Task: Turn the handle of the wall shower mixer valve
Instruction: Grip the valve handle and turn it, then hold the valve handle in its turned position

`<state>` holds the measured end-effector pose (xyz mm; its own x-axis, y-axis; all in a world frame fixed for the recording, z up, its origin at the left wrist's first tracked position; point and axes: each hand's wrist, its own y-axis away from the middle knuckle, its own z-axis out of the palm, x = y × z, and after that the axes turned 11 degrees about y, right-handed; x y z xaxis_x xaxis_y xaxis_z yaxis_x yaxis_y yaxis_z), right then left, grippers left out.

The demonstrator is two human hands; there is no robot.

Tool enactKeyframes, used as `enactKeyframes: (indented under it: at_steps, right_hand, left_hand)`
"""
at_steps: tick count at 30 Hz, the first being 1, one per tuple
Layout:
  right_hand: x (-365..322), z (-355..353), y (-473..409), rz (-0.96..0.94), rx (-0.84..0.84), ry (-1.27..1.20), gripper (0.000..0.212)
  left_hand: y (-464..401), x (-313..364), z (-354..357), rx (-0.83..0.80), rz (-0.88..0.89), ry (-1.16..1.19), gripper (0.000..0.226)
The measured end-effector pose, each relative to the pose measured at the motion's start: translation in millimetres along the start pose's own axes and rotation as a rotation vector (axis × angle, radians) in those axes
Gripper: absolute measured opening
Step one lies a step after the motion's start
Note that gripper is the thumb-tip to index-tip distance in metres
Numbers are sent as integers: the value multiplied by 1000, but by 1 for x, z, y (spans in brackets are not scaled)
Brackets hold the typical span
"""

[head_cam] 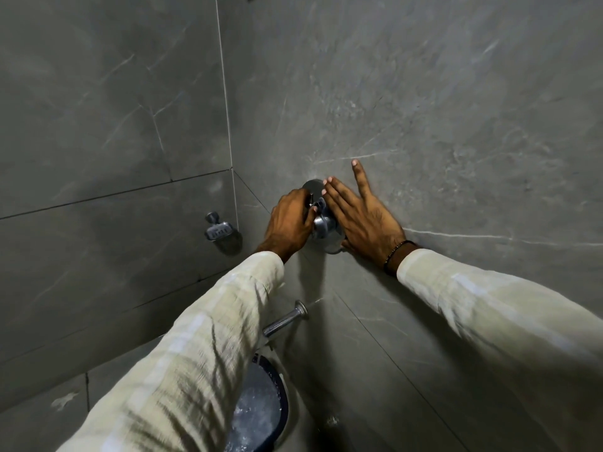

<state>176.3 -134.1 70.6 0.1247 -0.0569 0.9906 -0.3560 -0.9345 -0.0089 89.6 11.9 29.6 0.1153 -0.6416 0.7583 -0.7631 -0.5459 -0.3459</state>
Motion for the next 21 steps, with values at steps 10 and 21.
enactKeyframes:
  at_steps: [10,21]
  right_hand:
    - [-1,0,0,-6,-6,8,110]
    - [-5,3,-1,-20,12,21,106]
  left_hand:
    - [2,13,5,131,-70,56,18]
    - [8,-23,4,240,769,-583,25]
